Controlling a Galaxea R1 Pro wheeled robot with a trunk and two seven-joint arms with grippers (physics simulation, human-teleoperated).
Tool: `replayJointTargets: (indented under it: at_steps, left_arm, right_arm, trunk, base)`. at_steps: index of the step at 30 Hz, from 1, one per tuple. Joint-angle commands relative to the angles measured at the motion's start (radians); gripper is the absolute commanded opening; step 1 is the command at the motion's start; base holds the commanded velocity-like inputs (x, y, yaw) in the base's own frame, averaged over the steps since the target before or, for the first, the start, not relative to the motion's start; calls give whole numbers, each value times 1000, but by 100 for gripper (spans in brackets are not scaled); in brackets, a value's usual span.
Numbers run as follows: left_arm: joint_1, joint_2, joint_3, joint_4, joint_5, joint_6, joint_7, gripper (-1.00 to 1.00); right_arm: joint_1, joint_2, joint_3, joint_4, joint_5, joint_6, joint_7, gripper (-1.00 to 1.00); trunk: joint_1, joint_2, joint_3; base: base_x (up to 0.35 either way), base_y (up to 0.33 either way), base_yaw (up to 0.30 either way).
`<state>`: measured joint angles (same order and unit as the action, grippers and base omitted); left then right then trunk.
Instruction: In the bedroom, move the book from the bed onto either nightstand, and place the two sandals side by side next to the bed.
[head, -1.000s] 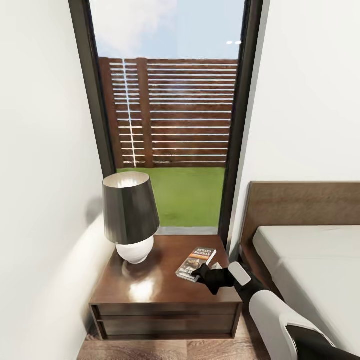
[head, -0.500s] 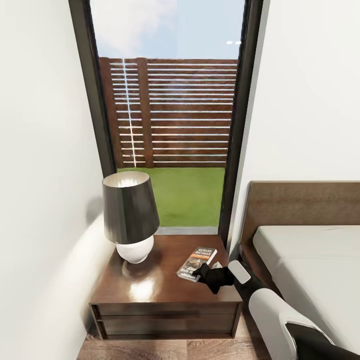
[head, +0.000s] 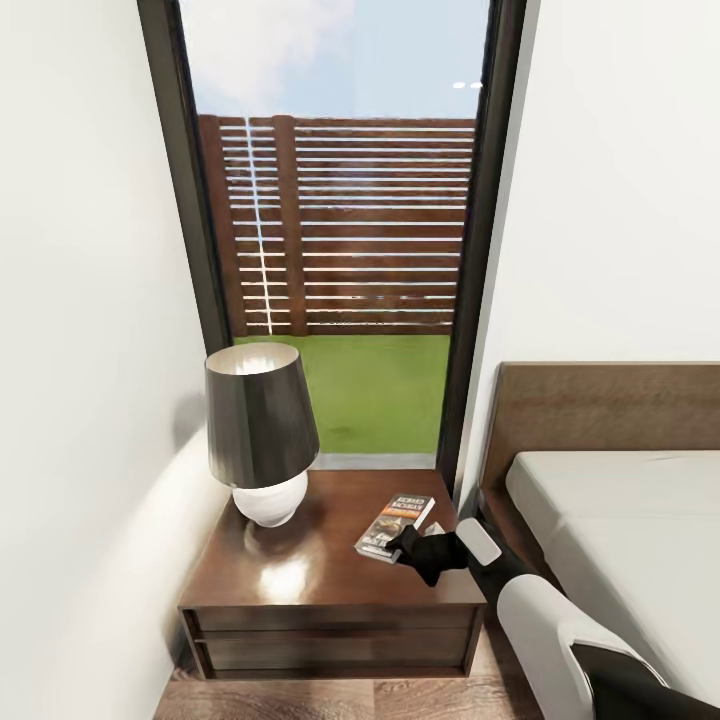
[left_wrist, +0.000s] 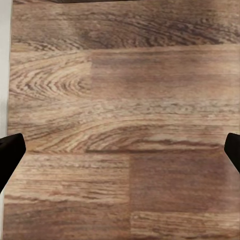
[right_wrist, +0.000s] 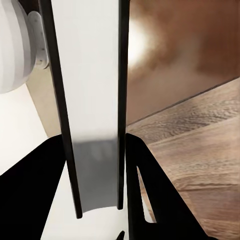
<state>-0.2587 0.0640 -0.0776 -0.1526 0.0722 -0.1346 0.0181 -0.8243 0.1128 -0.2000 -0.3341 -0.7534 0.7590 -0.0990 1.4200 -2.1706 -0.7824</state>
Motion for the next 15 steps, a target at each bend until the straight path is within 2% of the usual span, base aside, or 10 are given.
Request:
replayJointTargets:
  at_steps: [1, 12, 15]
  left_arm:
    - [-1, 0, -8, 1, 8, -3, 2, 100]
    - [-1, 0, -8, 1, 8, -3, 2, 100]
    - [-1, 0, -8, 1, 8, -3, 2, 100]
  right_arm:
    - [0, 1, -4, -2, -10, 3, -11, -100]
    - [-7, 1, -4, -1, -10, 3, -15, -100]
    - [-10, 1, -4, -1, -10, 3, -16, -100]
  trunk:
    - [0, 0, -1]
    - [0, 0, -1]
    - [11, -21, -10]
  base:
    - [0, 0, 0]
    - [0, 0, 0]
    - [0, 0, 0]
